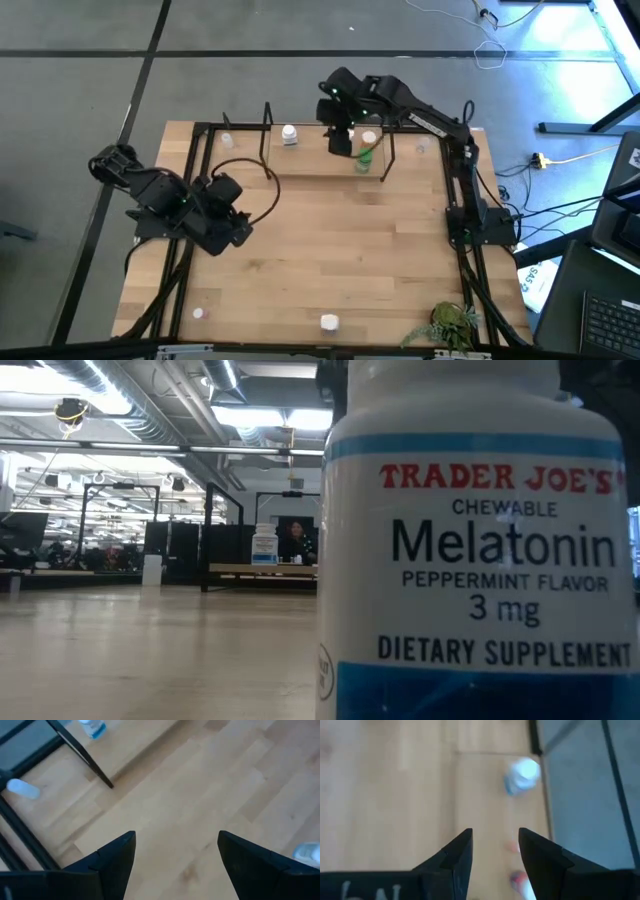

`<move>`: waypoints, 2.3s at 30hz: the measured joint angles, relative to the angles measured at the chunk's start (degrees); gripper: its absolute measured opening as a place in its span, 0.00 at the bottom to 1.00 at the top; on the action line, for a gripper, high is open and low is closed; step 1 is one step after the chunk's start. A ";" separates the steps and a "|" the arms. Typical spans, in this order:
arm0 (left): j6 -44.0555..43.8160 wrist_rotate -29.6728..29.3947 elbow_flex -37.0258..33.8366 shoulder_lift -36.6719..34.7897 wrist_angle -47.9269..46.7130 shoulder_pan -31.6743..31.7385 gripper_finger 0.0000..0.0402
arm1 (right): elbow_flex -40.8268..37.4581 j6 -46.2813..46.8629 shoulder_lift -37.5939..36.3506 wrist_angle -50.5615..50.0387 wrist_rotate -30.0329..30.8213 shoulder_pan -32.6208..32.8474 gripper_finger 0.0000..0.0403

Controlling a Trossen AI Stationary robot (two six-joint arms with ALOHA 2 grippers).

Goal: Pick and place medicine bottles onto shelf by color
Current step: Put the white and blue pill bottle on the shelf

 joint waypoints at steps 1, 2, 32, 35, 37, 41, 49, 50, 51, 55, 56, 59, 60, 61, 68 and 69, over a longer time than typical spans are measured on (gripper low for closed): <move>-0.59 0.00 0.00 0.00 -0.01 -0.84 0.69 | 0.01 -0.05 -0.55 -0.07 -0.78 0.80 0.40; -1.48 0.02 0.00 -0.01 -0.01 -1.70 0.69 | 0.01 -0.07 -0.92 -0.10 -1.32 1.65 0.40; -7.71 2.46 0.00 0.61 0.12 -25.43 0.69 | -0.02 9.24 -3.14 -11.66 -10.58 34.78 0.40; -7.61 4.37 0.00 1.03 0.13 -27.47 0.69 | -0.02 12.52 -3.14 -10.98 -10.55 36.80 0.40; -7.47 7.23 0.00 1.72 0.15 -28.73 0.69 | -0.02 13.67 -3.14 -10.96 -10.50 37.93 0.40; -6.21 11.94 0.01 3.92 0.46 -31.22 0.69 | -0.02 13.84 -3.14 -10.10 -10.49 39.48 0.40; -9.87 13.92 0.00 7.75 1.00 -33.51 0.69 | -0.02 15.57 -3.13 -9.01 -10.38 40.99 0.40; -10.08 13.92 0.00 7.93 1.01 -33.51 0.69 | -0.02 15.79 -3.14 -8.94 -10.42 41.25 0.40; -10.11 13.93 0.00 8.06 1.01 -33.51 0.69 | -0.02 17.08 -3.12 -8.70 -10.40 41.52 0.40; -7.78 13.83 0.00 8.41 1.00 -33.51 0.69 | -1.02 22.94 -3.06 -5.04 -10.05 42.42 0.40; -7.66 13.70 0.00 8.41 0.97 -33.51 0.69 | -1.05 24.10 -3.01 -4.59 -10.03 42.50 0.40; -7.48 12.58 0.00 8.38 0.91 -33.51 0.69 | -1.04 27.54 -3.03 -2.15 -9.94 42.78 0.40; -7.48 12.49 0.00 8.38 0.91 -33.51 0.69 | -1.04 27.84 -3.03 -1.28 -9.84 42.78 0.40; -7.48 12.47 0.00 8.37 0.91 -33.51 0.69 | -1.04 28.69 -3.03 -0.55 -9.62 42.78 0.40; -7.44 12.42 0.00 8.37 0.48 -33.51 0.69 | -1.04 36.42 -3.03 3.98 -9.46 42.79 0.41; -7.44 12.41 0.00 8.37 0.50 -33.51 0.69 | -1.04 36.49 -3.03 4.38 -9.42 42.79 0.42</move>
